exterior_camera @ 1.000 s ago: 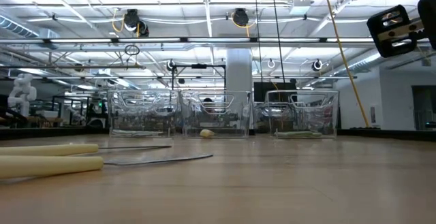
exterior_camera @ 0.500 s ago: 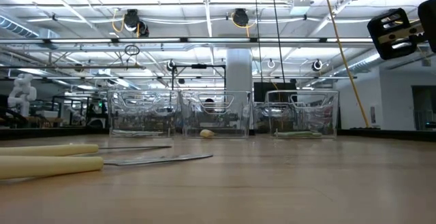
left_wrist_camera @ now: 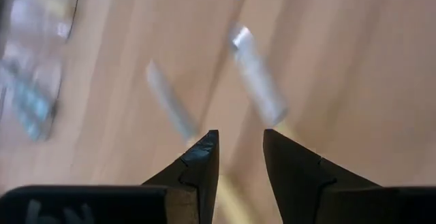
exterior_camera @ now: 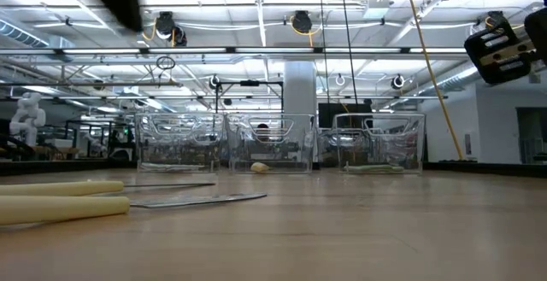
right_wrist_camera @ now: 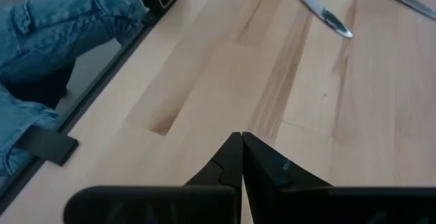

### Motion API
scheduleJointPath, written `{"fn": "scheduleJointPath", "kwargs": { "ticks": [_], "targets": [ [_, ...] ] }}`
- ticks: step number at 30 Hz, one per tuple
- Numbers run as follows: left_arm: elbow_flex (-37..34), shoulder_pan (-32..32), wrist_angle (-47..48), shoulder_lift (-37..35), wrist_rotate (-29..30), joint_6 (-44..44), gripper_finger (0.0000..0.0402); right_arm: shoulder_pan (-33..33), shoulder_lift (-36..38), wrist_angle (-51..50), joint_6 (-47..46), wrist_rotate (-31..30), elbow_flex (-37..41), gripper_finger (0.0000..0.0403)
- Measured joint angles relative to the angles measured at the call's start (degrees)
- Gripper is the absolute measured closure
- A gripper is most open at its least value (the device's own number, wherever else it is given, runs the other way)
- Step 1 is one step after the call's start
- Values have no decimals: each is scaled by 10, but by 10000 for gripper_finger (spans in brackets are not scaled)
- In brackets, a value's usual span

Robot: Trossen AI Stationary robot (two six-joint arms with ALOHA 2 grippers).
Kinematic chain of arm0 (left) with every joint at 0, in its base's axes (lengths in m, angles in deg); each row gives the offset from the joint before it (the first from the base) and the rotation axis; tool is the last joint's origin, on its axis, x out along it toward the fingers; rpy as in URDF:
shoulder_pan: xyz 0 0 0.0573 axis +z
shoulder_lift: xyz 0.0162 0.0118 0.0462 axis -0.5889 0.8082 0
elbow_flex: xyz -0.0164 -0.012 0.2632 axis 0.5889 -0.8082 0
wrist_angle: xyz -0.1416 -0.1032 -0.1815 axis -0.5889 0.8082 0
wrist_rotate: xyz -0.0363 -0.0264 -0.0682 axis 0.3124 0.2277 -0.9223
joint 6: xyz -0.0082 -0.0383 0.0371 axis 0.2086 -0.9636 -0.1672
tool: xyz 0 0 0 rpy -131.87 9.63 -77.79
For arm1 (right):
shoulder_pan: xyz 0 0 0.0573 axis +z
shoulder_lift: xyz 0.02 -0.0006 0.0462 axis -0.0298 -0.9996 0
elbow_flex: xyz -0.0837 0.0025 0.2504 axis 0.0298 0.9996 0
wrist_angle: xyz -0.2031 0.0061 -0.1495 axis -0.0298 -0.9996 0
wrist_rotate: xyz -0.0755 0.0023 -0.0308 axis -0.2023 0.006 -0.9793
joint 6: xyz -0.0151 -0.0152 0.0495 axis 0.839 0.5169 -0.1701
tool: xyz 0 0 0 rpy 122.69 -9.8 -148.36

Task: Sort silverware by color (type)
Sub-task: Put the yellow knife into the middle transparent bin

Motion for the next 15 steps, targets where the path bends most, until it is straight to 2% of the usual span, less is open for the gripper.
{"fn": "scheduleJointPath", "kwargs": {
  "ticks": [3,6,11,13,15],
  "targets": [
    [-124,-2,1,-52,-29,-64,277,0,0,-17,0,14,0,401],
    [-222,-14,1,-105,-47,-186,277,0,0,-22,0,39,0,401],
    [-277,-45,-59,-161,-63,-332,277,0,0,-26,-10,45,0,401],
    [-290,-58,-63,-167,-71,-361,277,0,0,-26,-17,45,0,401],
    [-305,-66,-78,-166,-105,-371,277,1,0,-26,-22,45,0,401]
  ]
}}
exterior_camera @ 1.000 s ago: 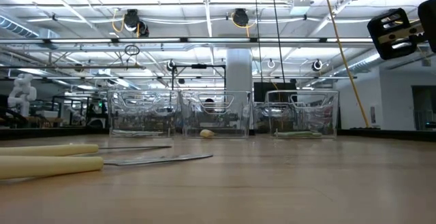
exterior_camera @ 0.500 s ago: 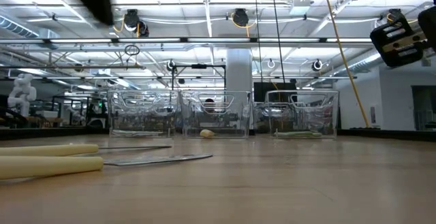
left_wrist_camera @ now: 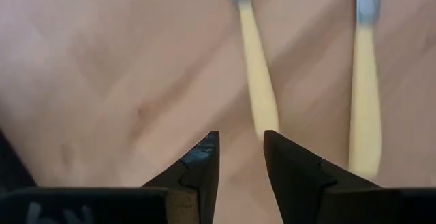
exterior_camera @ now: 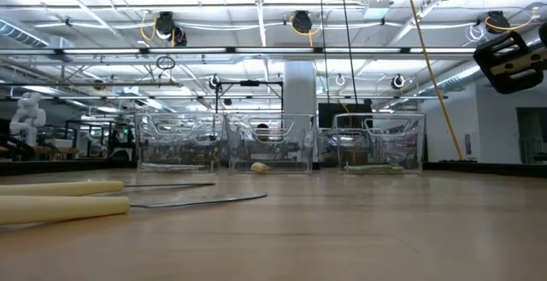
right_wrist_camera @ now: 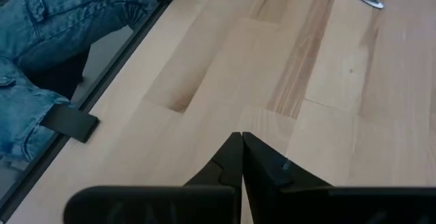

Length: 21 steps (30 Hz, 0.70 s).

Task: Sort silverware by color (type)
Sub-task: Put the yellow knife into the middle transparent bin

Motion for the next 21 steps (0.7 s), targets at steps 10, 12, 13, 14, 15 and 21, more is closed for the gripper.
{"fn": "scheduleJointPath", "kwargs": {
  "ticks": [10,12,13,14,15,21],
  "targets": [
    [-144,15,-25,-109,-71,8,277,-1,0,0,25,-1,0,401],
    [-181,25,-27,-168,-34,10,277,-1,0,0,40,-2,0,401],
    [-201,30,-37,-200,-17,8,277,-1,0,0,47,-2,0,401],
    [-223,34,-55,-232,0,5,277,-1,0,0,55,-2,0,401],
    [-246,39,-85,-263,16,2,277,-1,0,0,60,-2,0,401],
    [-387,52,-323,-350,43,11,277,-1,0,0,81,-5,0,401]
  ]
}}
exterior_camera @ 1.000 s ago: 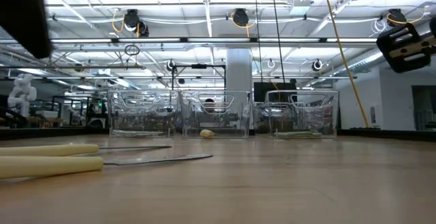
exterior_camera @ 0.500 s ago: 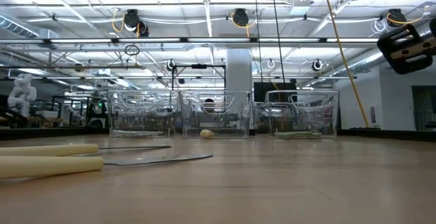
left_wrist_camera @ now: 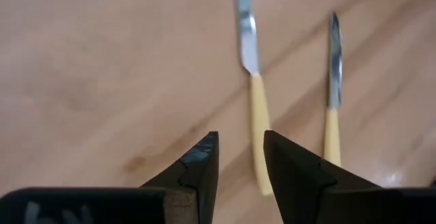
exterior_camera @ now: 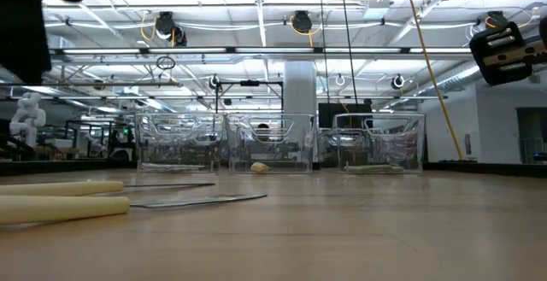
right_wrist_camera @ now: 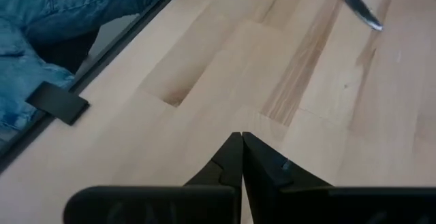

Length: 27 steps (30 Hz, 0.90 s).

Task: Sort silverware by color (type)
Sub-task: Put the yellow knife into the middle transparent bin

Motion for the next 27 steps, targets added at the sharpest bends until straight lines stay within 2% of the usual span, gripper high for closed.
{"fn": "scheduleJointPath", "kwargs": {
  "ticks": [2,4,10,18,27],
  "targets": [
    [-28,-2,-57,4,-15,19,277,0,0,0,24,-12,0,401],
    [-40,-4,-72,14,-20,35,277,0,0,0,34,-37,0,401],
    [-28,-19,-111,49,-13,26,277,-2,0,2,31,-105,0,401],
    [-25,-33,-208,94,-7,21,277,-15,0,29,-6,-103,0,401],
    [-18,-48,-217,134,-15,4,277,-19,0,31,-23,-103,0,401]
  ]
}}
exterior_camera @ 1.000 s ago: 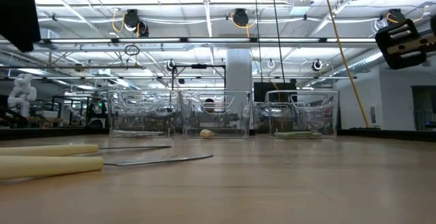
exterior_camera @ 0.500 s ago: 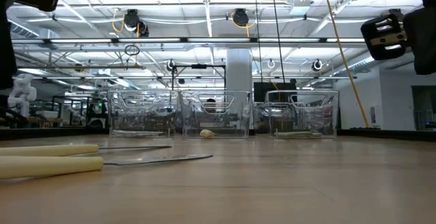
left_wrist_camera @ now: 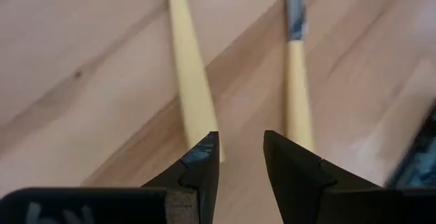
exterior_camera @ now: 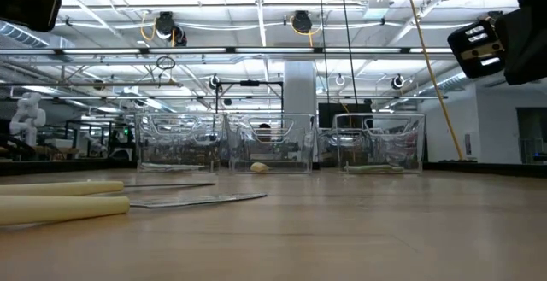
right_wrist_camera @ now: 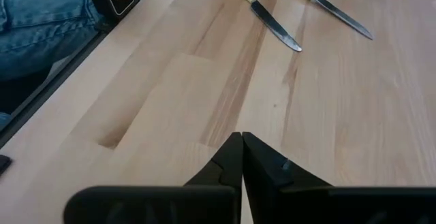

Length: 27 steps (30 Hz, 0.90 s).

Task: Sort silverware by color (type)
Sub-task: Put the yellow knife into the middle transparent bin

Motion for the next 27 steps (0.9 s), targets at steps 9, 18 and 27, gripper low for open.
{"fn": "scheduleJointPath", "kwargs": {
  "ticks": [9,18,27],
  "targets": [
    [82,-7,140,70,7,3,277,-1,0,2,25,0,0,401],
    [220,-7,240,166,10,32,277,-1,0,8,24,-1,0,401],
    [241,-6,331,208,-31,-10,277,-1,0,28,24,0,0,401]
  ]
}}
